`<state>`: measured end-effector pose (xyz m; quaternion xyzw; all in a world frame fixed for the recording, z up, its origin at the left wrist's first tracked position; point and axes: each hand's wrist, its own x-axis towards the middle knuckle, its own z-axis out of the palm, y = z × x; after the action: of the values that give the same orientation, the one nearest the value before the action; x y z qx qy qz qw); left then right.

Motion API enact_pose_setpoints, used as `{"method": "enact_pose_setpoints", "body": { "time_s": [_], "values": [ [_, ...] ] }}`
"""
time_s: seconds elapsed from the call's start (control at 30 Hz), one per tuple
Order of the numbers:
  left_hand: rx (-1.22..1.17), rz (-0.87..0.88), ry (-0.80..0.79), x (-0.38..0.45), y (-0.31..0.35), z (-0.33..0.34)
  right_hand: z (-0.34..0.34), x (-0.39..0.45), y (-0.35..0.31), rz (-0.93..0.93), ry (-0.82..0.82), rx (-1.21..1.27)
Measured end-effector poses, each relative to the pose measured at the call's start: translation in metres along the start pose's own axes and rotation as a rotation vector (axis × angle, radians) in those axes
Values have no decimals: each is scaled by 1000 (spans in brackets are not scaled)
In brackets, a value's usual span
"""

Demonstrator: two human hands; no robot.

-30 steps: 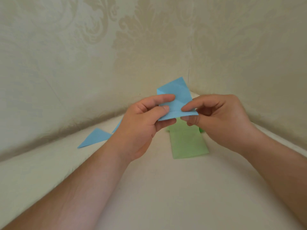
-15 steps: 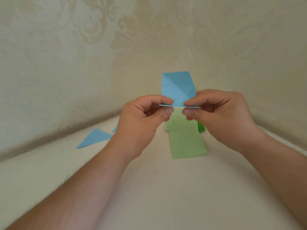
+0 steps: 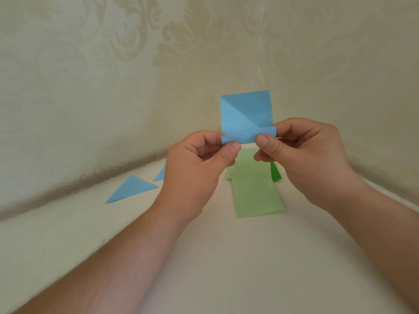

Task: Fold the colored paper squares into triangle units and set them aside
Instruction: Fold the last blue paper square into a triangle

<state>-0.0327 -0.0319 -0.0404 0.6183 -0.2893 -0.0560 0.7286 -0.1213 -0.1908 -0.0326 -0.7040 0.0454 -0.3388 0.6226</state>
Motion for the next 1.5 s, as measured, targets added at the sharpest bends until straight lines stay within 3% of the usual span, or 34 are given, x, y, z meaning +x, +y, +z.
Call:
{"method": "enact_pose_setpoints", "body": {
  "time_s": [0.33, 0.63, 1.5],
  "values": [
    [-97, -139, 59, 1, 0, 4, 6, -2, -3, 124, 80, 126],
    [-127, -230, -52, -1, -4, 5, 5, -2, -3, 185, 40, 144],
    [-103, -231, 1, 2, -4, 4, 4, 2, 5, 205, 7, 98]
  ]
}}
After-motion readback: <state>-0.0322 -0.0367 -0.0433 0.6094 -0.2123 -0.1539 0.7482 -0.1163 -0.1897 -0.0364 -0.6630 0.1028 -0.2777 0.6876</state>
